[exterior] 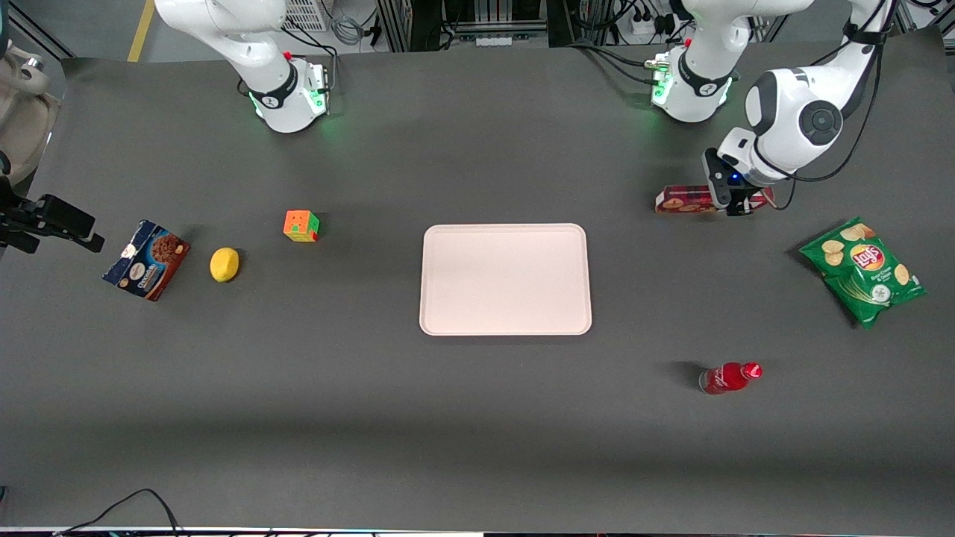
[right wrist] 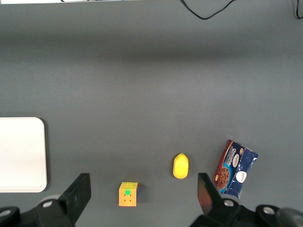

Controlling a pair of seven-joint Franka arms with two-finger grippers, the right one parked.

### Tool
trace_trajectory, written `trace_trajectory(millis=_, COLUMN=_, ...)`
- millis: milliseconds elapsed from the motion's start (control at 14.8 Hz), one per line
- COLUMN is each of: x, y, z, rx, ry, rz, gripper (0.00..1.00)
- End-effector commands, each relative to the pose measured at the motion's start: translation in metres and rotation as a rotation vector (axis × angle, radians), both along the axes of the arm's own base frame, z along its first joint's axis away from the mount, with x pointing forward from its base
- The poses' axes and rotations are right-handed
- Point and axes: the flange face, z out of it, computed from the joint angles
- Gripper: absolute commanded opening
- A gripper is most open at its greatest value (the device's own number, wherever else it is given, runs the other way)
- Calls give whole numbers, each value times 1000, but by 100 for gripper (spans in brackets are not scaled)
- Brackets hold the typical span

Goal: Place red cookie box on tray
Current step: 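Close the left gripper on the red shortbread box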

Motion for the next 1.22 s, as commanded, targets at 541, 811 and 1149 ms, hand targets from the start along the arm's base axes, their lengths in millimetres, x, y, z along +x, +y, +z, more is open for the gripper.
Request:
trace_trajectory(millis=541, x=-13, y=-5, z=9, rx=-12, ry=-44, rz=-20, gripper=1)
trace_trajectory(millis=811, x=38, y=-28, z=56, rx=-103, ry=8, rz=50, gripper=1)
trace_trajectory(millis=1149, x=83, y=-99, z=120, rx=-182, ry=11, rz=246, gripper=0)
